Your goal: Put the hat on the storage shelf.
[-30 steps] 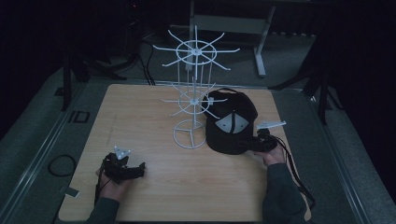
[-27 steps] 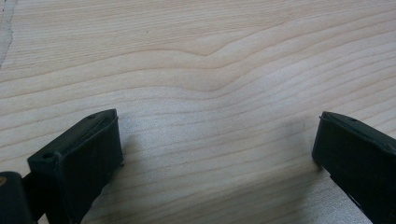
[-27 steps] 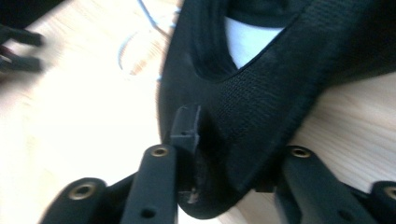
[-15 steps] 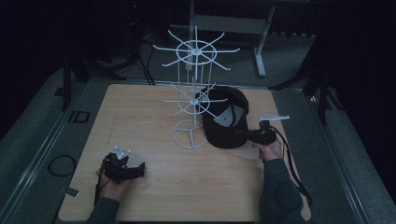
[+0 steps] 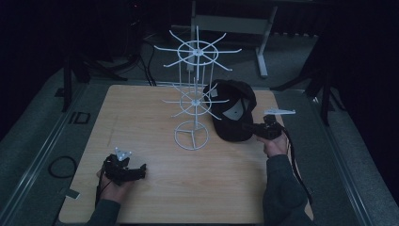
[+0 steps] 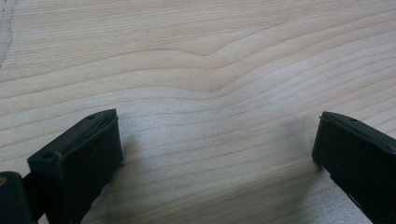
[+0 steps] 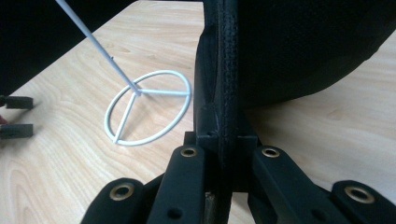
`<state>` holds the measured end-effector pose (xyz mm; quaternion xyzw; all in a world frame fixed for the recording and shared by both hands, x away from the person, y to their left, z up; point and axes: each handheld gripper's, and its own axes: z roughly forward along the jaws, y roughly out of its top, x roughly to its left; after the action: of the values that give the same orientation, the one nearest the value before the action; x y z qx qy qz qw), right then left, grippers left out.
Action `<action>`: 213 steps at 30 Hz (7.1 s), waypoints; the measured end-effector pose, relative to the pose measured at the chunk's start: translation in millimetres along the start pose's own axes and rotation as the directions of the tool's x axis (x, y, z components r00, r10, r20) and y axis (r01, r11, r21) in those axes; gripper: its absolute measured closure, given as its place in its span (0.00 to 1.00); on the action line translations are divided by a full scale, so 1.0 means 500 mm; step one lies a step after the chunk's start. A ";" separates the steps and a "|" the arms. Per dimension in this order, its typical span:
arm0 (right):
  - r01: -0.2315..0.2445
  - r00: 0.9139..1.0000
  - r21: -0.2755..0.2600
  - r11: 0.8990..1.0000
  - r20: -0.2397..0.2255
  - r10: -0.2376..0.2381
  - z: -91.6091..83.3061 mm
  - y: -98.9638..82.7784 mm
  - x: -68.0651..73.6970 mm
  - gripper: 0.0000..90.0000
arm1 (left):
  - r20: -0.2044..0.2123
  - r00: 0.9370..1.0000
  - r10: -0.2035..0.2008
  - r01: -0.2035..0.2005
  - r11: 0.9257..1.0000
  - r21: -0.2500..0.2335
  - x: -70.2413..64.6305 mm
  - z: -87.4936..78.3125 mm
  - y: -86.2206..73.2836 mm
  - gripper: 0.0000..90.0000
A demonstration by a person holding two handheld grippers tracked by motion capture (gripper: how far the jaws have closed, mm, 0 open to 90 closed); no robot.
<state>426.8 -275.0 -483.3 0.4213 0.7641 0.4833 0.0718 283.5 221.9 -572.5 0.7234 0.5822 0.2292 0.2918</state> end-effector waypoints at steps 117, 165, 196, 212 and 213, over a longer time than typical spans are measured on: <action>0.257 0.959 -0.137 0.957 0.158 -0.235 -0.043 0.167 0.086 0.96 | 0.001 1.000 -0.001 0.001 1.000 0.000 0.000 0.000 0.000 0.02; 0.287 0.952 -0.227 0.931 0.179 -0.250 -0.087 0.191 0.099 0.96 | 0.000 1.000 0.000 0.000 1.000 0.000 0.000 0.000 0.000 0.02; 0.288 0.951 -0.276 0.917 0.193 -0.241 -0.105 0.192 0.100 0.96 | 0.000 1.000 0.002 -0.002 1.000 0.000 0.000 0.000 0.000 0.02; 0.294 0.949 -0.284 0.913 0.198 -0.245 -0.109 0.193 0.102 0.96 | 0.001 1.000 0.001 -0.001 1.000 0.000 0.000 0.000 0.000 0.02; 0.294 0.949 -0.284 0.913 0.198 -0.244 -0.109 0.194 0.102 0.96 | 0.001 1.000 0.001 -0.001 1.000 0.000 0.000 0.000 0.000 0.02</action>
<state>421.8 -258.3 -362.2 0.3321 0.7212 0.5479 0.2634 283.6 222.0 -572.5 0.7236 0.5819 0.2290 0.2920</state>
